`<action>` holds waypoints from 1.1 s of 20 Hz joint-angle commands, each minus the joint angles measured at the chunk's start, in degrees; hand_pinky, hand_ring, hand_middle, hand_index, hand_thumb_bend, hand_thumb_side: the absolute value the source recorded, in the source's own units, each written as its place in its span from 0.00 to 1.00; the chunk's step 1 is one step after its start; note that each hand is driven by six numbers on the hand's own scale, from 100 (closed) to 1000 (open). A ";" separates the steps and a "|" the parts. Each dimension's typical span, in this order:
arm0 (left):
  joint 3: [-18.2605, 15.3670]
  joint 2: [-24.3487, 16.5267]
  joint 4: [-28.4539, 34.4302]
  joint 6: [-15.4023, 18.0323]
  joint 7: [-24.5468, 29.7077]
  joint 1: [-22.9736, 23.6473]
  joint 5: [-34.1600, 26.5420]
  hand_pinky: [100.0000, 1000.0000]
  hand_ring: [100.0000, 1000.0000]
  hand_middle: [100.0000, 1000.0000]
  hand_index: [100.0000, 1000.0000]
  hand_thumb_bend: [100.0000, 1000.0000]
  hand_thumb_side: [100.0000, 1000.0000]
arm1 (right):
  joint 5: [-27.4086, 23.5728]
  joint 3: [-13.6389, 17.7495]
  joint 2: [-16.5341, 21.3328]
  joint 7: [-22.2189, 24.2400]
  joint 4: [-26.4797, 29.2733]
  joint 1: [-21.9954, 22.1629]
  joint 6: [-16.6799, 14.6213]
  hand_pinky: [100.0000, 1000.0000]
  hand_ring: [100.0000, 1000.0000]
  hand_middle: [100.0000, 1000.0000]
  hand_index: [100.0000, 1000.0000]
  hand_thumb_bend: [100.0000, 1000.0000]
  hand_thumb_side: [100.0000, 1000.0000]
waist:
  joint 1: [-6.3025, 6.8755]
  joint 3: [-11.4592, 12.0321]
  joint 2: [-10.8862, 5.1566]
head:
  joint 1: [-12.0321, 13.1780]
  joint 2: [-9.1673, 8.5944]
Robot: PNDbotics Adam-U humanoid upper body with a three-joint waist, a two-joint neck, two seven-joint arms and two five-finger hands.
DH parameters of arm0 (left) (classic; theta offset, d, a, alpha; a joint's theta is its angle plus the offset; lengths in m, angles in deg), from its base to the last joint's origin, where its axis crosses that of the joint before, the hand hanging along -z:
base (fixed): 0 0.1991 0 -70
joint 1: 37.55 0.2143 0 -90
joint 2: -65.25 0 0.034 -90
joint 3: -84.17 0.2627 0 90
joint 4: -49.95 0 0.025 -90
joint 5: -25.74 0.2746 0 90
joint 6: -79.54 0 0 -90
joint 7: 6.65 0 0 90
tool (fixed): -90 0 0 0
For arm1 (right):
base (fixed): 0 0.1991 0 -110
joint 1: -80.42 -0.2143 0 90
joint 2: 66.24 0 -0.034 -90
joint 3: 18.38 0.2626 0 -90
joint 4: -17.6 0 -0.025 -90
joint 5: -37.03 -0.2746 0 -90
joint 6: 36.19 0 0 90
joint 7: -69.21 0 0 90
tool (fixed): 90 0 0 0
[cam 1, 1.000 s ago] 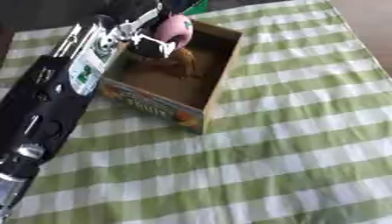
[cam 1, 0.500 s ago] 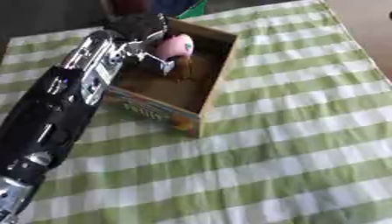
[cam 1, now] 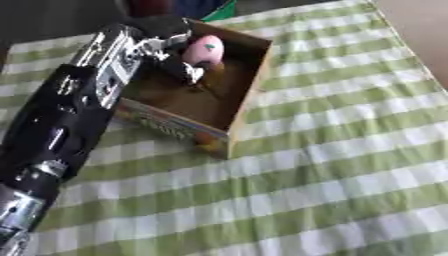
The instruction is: Pick up objects on the table and place them in the box.
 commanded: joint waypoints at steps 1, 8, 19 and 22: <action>-0.90 -1.46 1.77 -1.11 0.15 -0.79 -0.38 0.41 0.72 0.68 0.83 0.82 1.00 | -0.47 0.14 0.41 0.31 1.11 -0.51 -0.10 0.72 0.82 0.49 0.85 0.00 1.00 | -0.33 0.10 -1.10 | 0.05 -0.56; -1.76 -1.81 3.91 -5.72 -5.59 -0.19 -2.98 0.53 0.80 0.75 0.90 0.68 1.00 | -0.52 0.05 0.17 0.40 1.11 -0.40 0.11 0.72 0.82 0.49 0.85 0.00 1.00 | -0.43 0.17 -1.49 | -0.08 -0.57; -4.46 -4.77 20.96 -17.17 -29.83 4.02 -27.08 0.49 0.71 0.64 0.85 0.00 1.00 | -0.22 0.78 0.52 -0.70 1.11 0.20 -0.10 0.72 0.82 0.49 0.85 0.00 1.00 | -0.87 1.80 -3.02 | -1.06 1.06; -4.50 -6.39 25.73 -19.38 -33.86 5.75 -34.03 0.46 0.68 0.60 0.82 0.00 1.00 | -0.08 0.95 0.64 -1.14 1.11 0.43 -0.11 0.72 0.82 0.49 0.85 0.00 1.00 | -1.06 2.44 -3.44 | -1.75 1.36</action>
